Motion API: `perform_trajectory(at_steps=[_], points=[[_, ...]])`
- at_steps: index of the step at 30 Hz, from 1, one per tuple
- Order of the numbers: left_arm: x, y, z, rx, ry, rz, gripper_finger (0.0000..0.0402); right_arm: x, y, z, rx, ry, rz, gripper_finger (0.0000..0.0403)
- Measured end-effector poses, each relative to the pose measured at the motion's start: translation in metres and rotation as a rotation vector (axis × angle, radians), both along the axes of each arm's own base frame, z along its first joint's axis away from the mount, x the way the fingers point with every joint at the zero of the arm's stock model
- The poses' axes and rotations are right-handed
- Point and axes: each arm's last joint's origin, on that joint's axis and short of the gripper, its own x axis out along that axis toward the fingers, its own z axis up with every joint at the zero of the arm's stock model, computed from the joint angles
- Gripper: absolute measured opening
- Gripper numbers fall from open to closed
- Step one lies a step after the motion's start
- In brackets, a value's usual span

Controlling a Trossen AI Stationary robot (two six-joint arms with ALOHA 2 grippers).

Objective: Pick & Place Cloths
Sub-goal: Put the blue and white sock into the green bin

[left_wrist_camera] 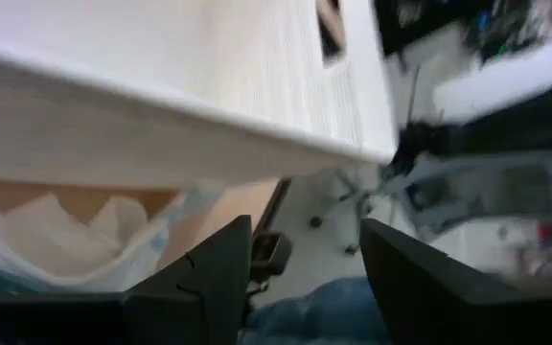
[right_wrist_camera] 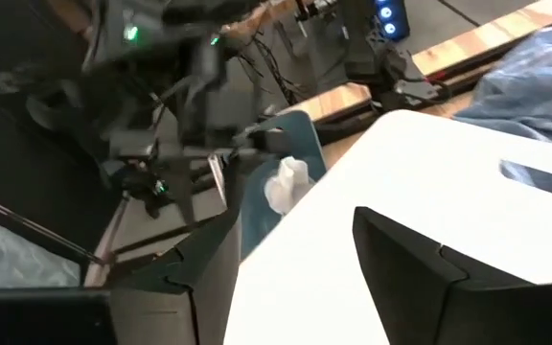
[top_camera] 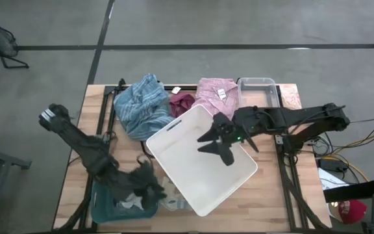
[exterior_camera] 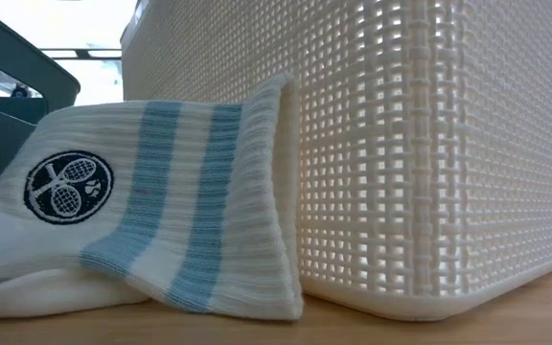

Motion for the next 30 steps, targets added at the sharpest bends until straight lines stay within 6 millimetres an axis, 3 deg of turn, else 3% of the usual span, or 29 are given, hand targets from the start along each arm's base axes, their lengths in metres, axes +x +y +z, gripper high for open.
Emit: perform_trajectory(at_steps=[7, 17, 30], points=[[0.029, -0.026, -0.031, 0.091, 0.082, -0.037, 0.0192, -0.012, 0.0, 0.005, -0.005, 0.017, 0.005, 0.02], [0.063, -0.047, -0.063, 0.442, 0.094, -0.216, 0.019, -0.012, 0.002, 0.003, -0.008, 0.031, 0.011, 0.0176], [0.062, -0.042, -0.081, 0.572, 0.29, -0.28, 0.019, -0.011, 0.002, 0.001, -0.015, 0.045, 0.013, 0.0183]])
